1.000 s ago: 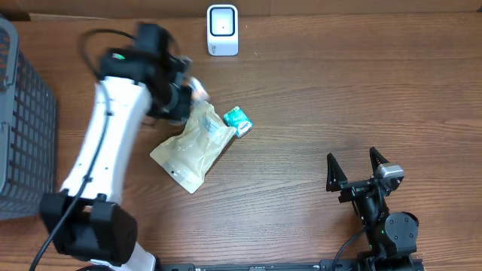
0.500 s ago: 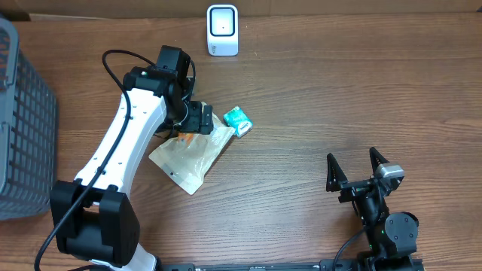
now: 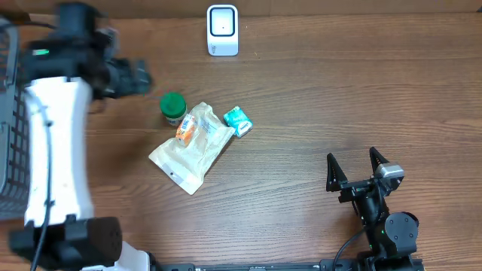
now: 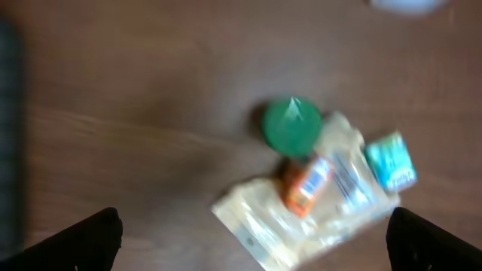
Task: Scan the item barcode
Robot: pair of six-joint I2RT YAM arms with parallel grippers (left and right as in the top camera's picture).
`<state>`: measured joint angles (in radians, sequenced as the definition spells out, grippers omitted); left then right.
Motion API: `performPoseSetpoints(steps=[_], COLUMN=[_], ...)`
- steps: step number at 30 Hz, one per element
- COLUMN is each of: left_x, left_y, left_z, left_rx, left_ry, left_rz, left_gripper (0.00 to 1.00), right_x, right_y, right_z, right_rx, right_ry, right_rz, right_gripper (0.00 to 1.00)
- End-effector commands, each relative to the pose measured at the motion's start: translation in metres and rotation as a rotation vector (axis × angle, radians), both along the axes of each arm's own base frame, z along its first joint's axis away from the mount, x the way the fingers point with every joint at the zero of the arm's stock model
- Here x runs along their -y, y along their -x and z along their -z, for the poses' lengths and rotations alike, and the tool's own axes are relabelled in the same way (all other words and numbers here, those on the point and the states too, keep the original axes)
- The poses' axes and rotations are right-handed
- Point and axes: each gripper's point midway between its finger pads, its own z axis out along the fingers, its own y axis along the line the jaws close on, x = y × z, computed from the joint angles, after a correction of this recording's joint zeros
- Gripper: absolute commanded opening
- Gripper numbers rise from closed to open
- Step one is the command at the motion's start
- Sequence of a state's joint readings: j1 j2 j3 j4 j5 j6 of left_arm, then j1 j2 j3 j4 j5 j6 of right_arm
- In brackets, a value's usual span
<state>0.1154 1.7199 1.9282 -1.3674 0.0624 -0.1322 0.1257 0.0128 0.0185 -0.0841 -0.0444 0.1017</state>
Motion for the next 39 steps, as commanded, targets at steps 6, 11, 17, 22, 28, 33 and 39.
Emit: performPoseSetpoints(steps=[6, 11, 17, 22, 28, 33, 39], left_x=[-0.121, -0.142, -0.143, -0.142, -0.142, -0.142, -0.142], left_y=[0.019, 0.026, 0.027, 0.027, 0.027, 0.027, 0.027], left_z=[-0.074, -0.07, -0.069, -0.069, -0.069, -0.069, -0.069], left_rx=[0.213, 0.222, 0.222, 0.221, 0.22, 0.22, 0.22], left_ry=[-0.166, -0.1, -0.097, -0.096, -0.095, -0.095, -0.095], left_rz=[-0.142, -0.19, -0.193, -0.193, -0.192, -0.193, -0.192], left_gripper=[0.98, 1.0, 1.0, 1.0, 1.0, 1.0, 1.0], right_x=[0.002, 0.002, 0.002, 0.002, 0.002, 0.002, 0.002], right_y=[0.0, 0.0, 0.0, 0.0, 0.0, 0.0, 0.0], right_z=[0.003, 0.003, 0.003, 0.003, 0.003, 0.003, 0.003], right_rx=[0.0, 0.0, 0.0, 0.0, 0.0, 0.0, 0.0], right_ry=[-0.002, -0.002, -0.002, -0.002, -0.002, -0.002, -0.002], right_rz=[0.009, 0.009, 0.009, 0.009, 0.009, 0.009, 0.009], right_gripper=[1.0, 1.0, 1.0, 1.0, 1.0, 1.0, 1.0])
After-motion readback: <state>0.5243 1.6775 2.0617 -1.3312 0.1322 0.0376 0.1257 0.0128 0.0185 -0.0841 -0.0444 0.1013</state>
